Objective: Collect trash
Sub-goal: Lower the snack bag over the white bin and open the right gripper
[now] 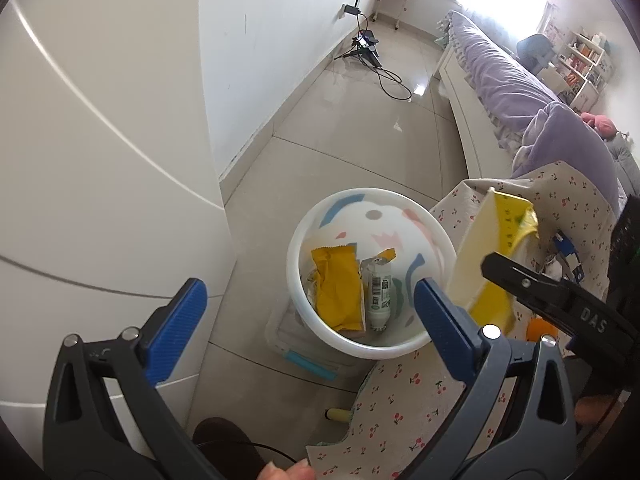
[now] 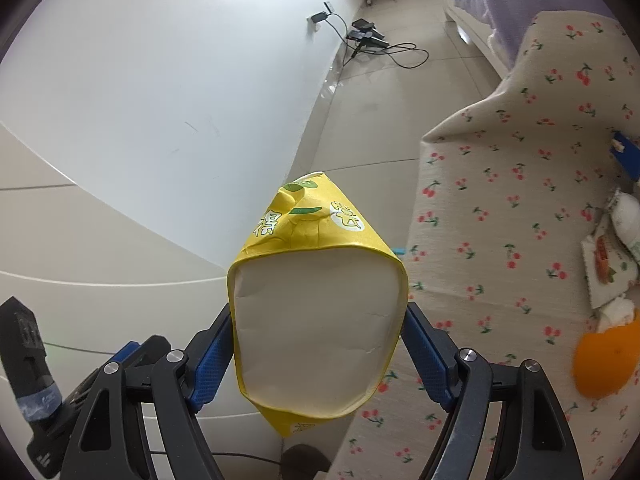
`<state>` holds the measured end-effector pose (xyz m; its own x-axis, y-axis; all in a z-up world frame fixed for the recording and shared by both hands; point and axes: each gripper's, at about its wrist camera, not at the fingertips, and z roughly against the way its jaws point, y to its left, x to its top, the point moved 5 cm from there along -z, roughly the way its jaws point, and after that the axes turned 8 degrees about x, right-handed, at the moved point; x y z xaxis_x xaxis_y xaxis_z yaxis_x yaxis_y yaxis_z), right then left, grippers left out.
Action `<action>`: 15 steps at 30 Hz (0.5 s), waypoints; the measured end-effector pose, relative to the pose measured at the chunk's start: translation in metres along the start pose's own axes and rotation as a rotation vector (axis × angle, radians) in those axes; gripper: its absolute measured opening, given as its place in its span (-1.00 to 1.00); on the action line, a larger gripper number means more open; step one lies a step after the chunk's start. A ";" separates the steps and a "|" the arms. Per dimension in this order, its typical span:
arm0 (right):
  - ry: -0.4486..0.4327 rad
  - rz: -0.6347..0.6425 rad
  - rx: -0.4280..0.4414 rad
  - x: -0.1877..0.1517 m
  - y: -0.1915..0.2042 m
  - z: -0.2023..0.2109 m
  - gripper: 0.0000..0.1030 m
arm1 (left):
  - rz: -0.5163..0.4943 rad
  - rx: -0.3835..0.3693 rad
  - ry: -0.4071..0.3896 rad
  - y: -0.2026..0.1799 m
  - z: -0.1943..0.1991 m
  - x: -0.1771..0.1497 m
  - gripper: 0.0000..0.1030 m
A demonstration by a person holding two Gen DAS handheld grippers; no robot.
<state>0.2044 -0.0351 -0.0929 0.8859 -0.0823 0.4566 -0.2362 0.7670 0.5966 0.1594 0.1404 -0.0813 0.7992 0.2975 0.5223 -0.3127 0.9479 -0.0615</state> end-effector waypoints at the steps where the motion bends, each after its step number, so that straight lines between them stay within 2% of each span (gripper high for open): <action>1: -0.001 0.001 0.002 0.000 0.001 -0.001 0.58 | -0.003 0.004 -0.002 0.001 0.001 0.000 0.99; 8: -0.040 0.020 0.012 0.009 -0.001 -0.006 0.62 | -0.014 0.023 -0.012 0.005 0.005 0.000 0.99; 9: -0.054 0.024 0.020 0.010 -0.001 -0.005 0.66 | -0.012 0.024 -0.011 0.006 0.005 -0.001 0.99; 12: -0.084 0.021 0.028 0.012 0.002 -0.001 0.97 | -0.007 0.025 -0.014 0.007 0.006 0.000 0.99; 15: -0.065 0.050 0.008 0.012 0.005 -0.001 1.00 | -0.005 0.027 -0.021 0.008 0.008 0.000 0.99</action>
<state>0.2141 -0.0314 -0.0849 0.8450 -0.0857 0.5279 -0.2826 0.7664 0.5769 0.1531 0.1468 -0.0754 0.7901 0.2897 0.5402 -0.3224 0.9459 -0.0358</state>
